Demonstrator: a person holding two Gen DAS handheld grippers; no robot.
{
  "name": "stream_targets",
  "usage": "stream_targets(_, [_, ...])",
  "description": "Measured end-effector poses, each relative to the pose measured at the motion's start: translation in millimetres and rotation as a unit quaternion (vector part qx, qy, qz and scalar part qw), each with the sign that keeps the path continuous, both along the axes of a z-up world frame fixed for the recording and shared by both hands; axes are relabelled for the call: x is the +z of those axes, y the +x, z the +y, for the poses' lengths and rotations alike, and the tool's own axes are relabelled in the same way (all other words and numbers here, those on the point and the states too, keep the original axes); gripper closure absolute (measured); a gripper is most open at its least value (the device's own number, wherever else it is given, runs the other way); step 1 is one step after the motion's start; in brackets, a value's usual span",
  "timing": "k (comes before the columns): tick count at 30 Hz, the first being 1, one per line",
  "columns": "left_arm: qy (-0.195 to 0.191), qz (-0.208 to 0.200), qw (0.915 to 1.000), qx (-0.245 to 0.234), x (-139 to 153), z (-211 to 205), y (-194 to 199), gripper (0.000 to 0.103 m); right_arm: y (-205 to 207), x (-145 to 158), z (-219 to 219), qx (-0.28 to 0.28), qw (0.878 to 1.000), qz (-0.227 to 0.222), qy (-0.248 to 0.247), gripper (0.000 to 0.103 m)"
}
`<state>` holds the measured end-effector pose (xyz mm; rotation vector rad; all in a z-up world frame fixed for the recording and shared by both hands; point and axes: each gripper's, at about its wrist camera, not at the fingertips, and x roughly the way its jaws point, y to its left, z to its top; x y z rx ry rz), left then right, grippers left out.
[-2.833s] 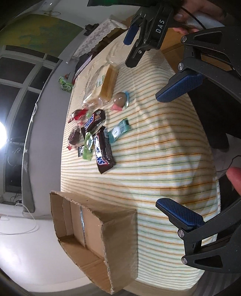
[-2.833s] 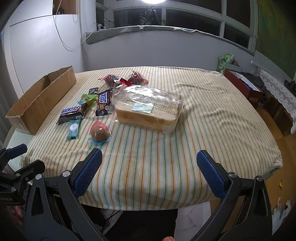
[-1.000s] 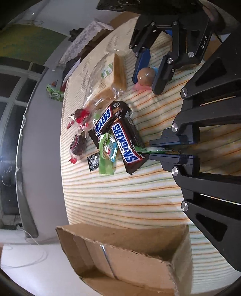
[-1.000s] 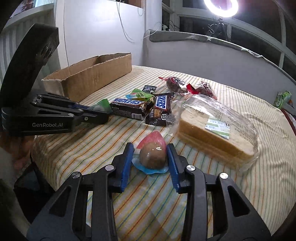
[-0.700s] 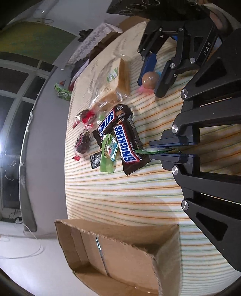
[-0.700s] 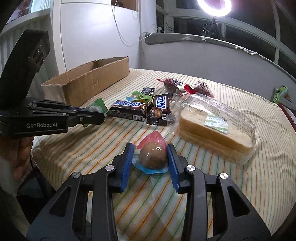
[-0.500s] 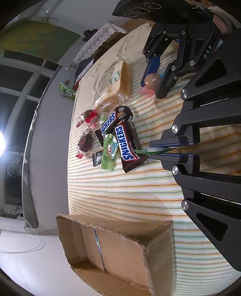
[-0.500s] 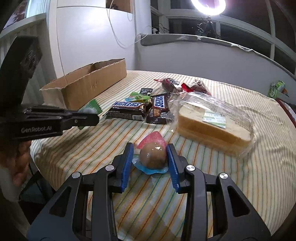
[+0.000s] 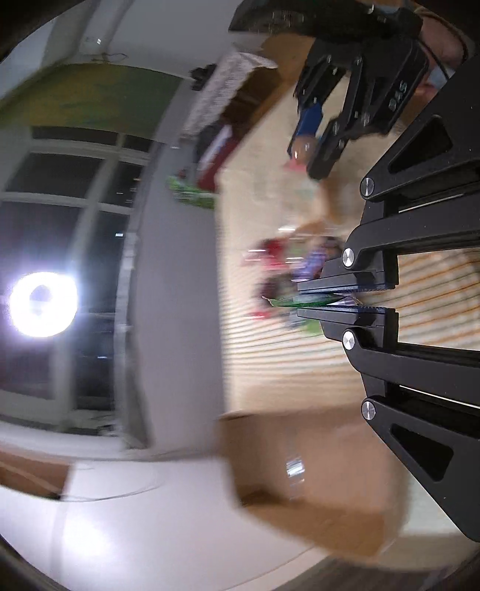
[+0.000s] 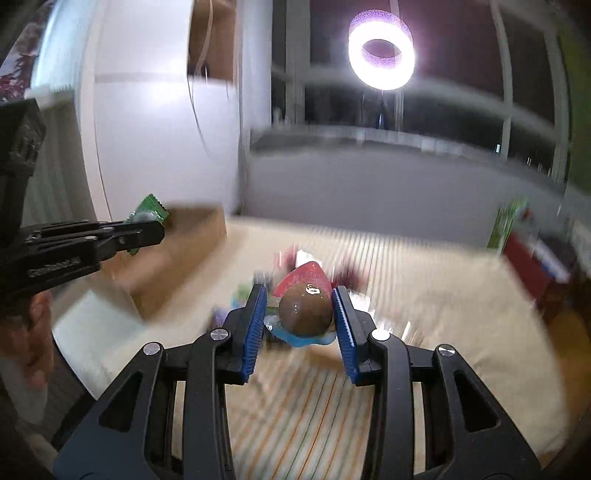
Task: Organize snacks
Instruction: 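Carry both items into the cardboard box and open both tools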
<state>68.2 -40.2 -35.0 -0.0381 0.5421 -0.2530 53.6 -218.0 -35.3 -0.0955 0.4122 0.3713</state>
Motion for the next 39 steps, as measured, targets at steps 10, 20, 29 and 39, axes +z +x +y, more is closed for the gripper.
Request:
stream_targets(10, [-0.009, -0.054, 0.9984, 0.014, 45.3, 31.3, -12.7, 0.099, -9.9, 27.7, 22.1, 0.003, 1.0, -0.02, -0.011, 0.065])
stream_targets(20, [-0.028, -0.014, 0.9987, 0.04, 10.3, 66.4, -2.8, 0.099, 17.9, 0.6, 64.4, 0.039, 0.999, 0.023, -0.021, 0.065])
stream_targets(29, [-0.014, -0.001, 0.9882, 0.152, -7.7, 155.7, -17.3, 0.099, 39.8, -6.7, 178.8, 0.157, 0.987, 0.027, -0.018, 0.065])
stream_targets(39, [-0.019, -0.014, 0.9823, 0.186, 3.4, 191.9, -31.9, 0.099, 47.7, -10.2, 214.6, 0.185, 0.982, 0.035, -0.01, 0.065])
